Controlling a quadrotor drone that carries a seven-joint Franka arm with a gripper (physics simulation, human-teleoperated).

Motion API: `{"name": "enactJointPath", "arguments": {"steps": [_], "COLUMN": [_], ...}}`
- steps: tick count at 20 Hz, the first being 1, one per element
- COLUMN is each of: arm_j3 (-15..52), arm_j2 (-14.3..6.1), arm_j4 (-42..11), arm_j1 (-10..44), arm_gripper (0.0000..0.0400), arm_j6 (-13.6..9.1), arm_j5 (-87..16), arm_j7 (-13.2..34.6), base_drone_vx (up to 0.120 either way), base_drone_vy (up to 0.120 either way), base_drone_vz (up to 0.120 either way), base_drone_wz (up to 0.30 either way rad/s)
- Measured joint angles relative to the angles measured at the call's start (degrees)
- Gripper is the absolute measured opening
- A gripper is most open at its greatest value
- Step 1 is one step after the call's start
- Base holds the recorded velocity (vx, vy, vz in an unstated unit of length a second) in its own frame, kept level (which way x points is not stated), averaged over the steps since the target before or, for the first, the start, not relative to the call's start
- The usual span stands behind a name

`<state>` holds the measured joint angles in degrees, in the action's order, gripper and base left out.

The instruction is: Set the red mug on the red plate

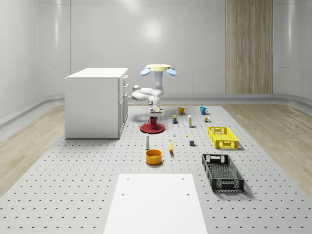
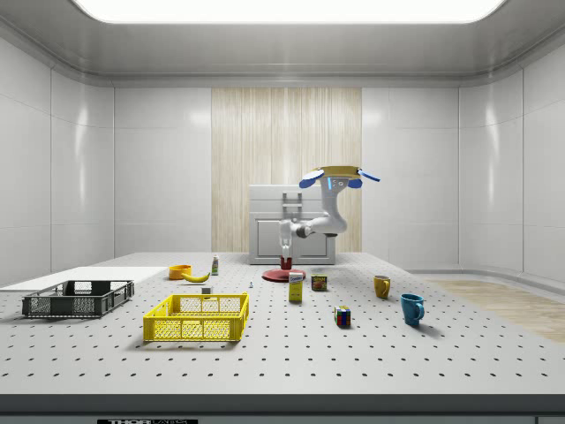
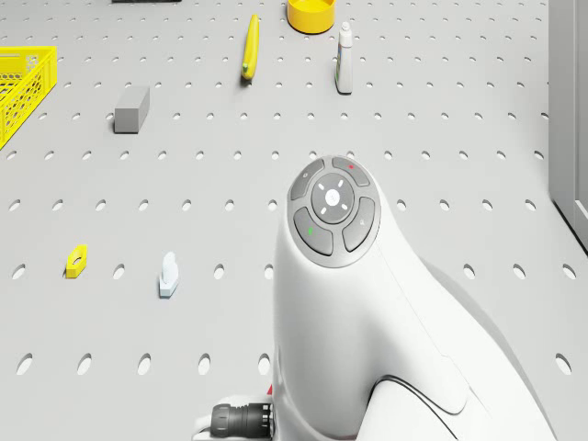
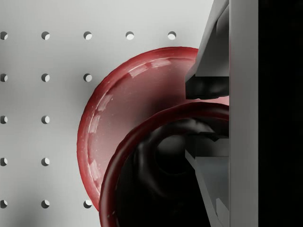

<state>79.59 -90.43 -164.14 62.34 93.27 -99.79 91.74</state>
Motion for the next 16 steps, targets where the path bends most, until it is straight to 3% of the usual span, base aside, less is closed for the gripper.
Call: {"name": "enactJointPath", "arguments": {"steps": [5,6,8,10,13,16], "arm_j3": [-3.2,-3.6,-4.2,-4.0,-2.4,-1.2], "arm_j2": [-0.2,-0.2,-0.2,-0.2,-0.1,-0.1], "arm_j4": [0.6,0.7,0.9,0.8,0.5,0.3], "arm_j1": [0.1,0.1,0.2,0.1,-0.2,-0.4], "arm_gripper": [0.01,0.0124,0.0232,0.0298,0.0352,0.0373], "arm_j6": [1.2,1.3,1.5,1.4,0.8,0.4], "arm_j5": [-3.0,-3.4,-3.9,-3.7,-2.3,-1.1], "arm_j7": [-0.3,-0.4,-0.4,-0.5,-0.5,-0.6], "base_drone_vx": [0.0,0.0,0.0,0.0,0.0,0.0], "base_drone_vy": [0.0,0.0,0.0,0.0,0.0,0.0], "base_drone_vz": [0.0,0.0,0.0,0.0,0.0,0.0], "base_drone_wz": [0.0,0.0,0.0,0.0,0.0,0.0]}}
